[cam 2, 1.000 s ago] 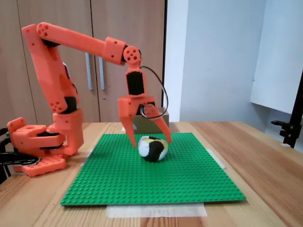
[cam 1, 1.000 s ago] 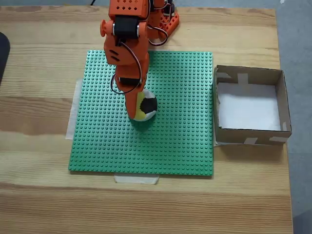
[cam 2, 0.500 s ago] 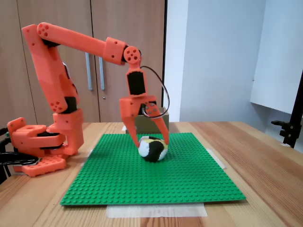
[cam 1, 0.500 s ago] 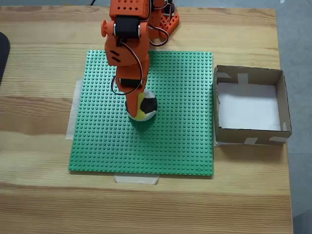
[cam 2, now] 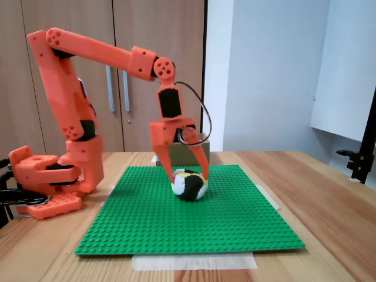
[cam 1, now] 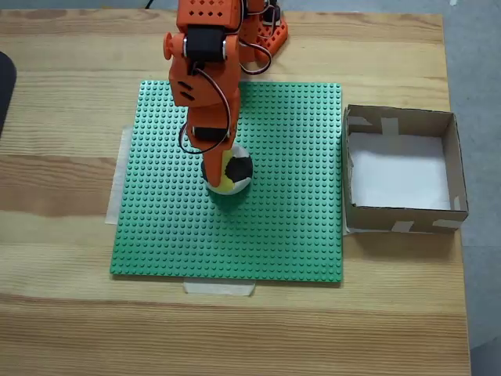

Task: Pick the ball and put it in the box.

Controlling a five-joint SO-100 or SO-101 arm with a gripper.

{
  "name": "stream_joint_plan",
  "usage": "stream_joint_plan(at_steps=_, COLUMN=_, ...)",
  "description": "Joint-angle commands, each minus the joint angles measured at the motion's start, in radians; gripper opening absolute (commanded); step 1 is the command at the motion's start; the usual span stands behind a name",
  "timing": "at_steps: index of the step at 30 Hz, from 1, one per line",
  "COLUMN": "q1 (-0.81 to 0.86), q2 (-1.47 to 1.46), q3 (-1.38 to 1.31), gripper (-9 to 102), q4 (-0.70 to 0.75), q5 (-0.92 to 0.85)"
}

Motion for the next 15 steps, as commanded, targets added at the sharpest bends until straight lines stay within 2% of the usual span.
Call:
stream_joint_plan(at_steps=1, q1=-0.006, q2=0.005, q3=0.000, gripper=33, q4=-0.008, q5=-0.005)
stream_joint_plan(at_steps=15, q1=-0.014, q2=0.005, q3=-0.002, gripper=32, q4=0.006, q5=0.028)
